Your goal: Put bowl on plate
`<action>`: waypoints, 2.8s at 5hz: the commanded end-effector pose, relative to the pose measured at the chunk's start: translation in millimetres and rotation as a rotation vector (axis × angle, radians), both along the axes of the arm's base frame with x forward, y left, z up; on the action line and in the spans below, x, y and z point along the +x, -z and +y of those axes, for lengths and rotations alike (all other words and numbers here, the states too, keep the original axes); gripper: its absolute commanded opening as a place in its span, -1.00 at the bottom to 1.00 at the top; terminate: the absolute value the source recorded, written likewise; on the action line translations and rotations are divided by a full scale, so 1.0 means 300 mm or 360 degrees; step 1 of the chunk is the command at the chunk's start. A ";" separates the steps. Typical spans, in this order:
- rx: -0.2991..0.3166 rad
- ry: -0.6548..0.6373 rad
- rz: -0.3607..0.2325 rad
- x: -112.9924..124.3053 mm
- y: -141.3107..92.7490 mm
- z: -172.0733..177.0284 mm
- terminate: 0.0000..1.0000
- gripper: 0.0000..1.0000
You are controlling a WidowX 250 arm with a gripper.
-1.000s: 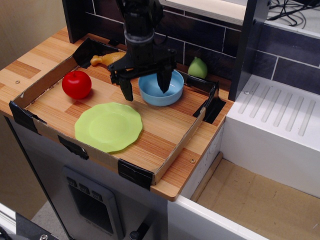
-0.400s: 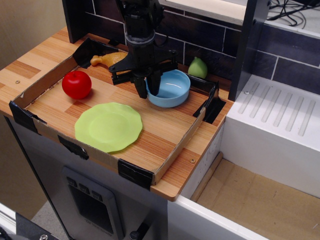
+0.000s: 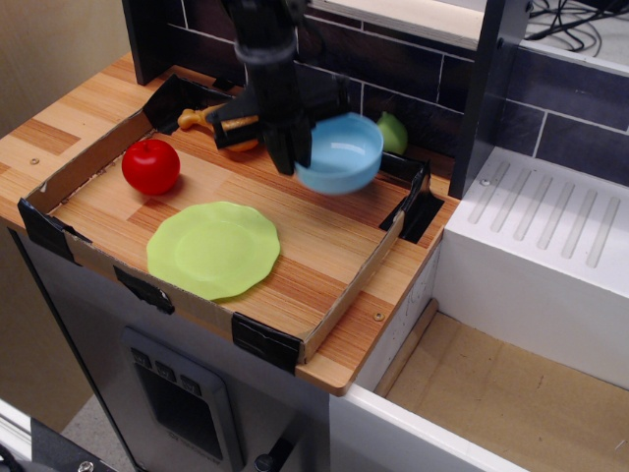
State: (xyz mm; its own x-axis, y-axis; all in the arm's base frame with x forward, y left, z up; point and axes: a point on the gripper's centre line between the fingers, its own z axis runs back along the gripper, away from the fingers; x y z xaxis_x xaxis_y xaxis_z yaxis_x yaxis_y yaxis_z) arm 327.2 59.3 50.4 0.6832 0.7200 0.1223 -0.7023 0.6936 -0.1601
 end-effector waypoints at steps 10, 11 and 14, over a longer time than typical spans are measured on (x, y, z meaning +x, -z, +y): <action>0.0171 0.0129 -0.0053 -0.256 -0.025 0.207 -1.00 1.00; 0.0225 0.0086 -0.0109 -0.260 -0.134 0.201 -1.00 1.00; 0.0247 0.0058 -0.0128 -0.248 -0.221 0.199 1.00 1.00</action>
